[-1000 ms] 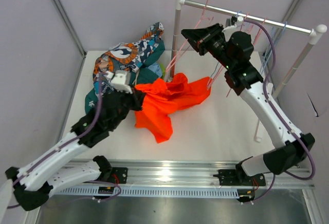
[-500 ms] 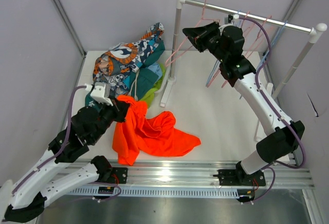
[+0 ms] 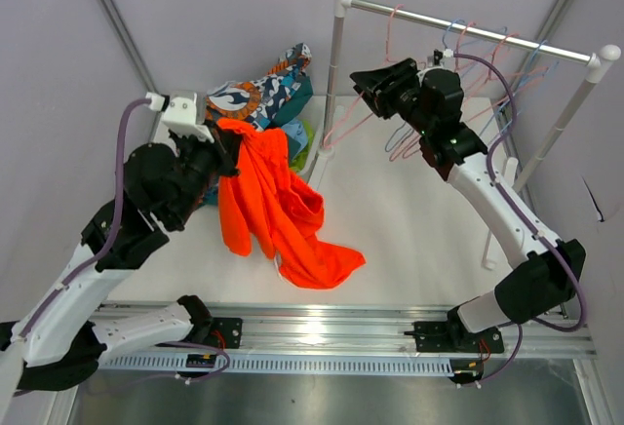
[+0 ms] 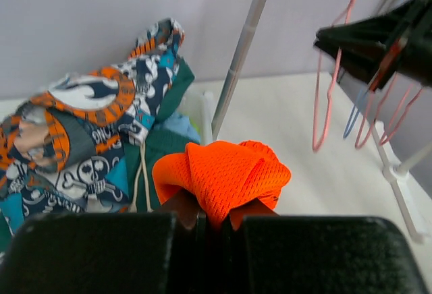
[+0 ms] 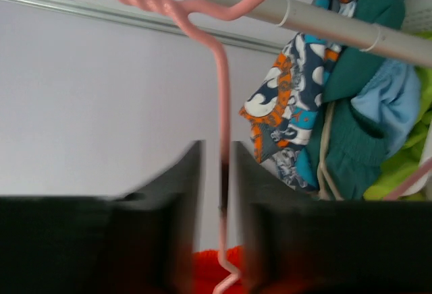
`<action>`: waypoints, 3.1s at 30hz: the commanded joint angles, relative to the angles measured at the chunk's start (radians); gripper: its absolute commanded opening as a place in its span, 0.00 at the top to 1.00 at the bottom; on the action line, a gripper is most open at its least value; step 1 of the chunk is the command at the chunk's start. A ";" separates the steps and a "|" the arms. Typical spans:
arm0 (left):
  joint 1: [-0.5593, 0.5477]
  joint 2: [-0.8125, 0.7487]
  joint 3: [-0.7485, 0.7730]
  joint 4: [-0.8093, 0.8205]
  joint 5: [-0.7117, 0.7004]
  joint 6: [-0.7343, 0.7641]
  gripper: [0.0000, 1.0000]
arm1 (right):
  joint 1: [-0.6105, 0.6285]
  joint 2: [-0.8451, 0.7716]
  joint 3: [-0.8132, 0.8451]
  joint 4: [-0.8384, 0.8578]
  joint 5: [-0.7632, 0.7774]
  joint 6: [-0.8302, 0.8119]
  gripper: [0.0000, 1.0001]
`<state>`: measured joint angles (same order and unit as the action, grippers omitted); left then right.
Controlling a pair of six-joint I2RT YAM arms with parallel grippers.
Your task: Remove the shorts from the hanger
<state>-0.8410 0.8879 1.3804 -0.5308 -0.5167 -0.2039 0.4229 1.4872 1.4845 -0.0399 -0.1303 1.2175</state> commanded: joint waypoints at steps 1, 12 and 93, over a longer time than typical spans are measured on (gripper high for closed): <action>0.029 0.069 0.176 0.095 -0.048 0.127 1.00 | -0.007 -0.077 -0.015 0.029 -0.006 -0.018 0.50; 0.495 0.642 1.058 -0.060 0.216 0.189 1.00 | -0.042 -0.289 -0.134 0.027 0.001 -0.134 0.01; 0.520 -0.586 -0.627 -0.058 0.366 -0.055 0.01 | 0.074 -1.233 -0.727 -0.454 0.172 -0.846 0.01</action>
<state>-0.3149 0.2890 0.7589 -0.5957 -0.1333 -0.2459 0.4938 0.2661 0.7631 -0.5262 0.0631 0.3801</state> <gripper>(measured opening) 0.993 0.993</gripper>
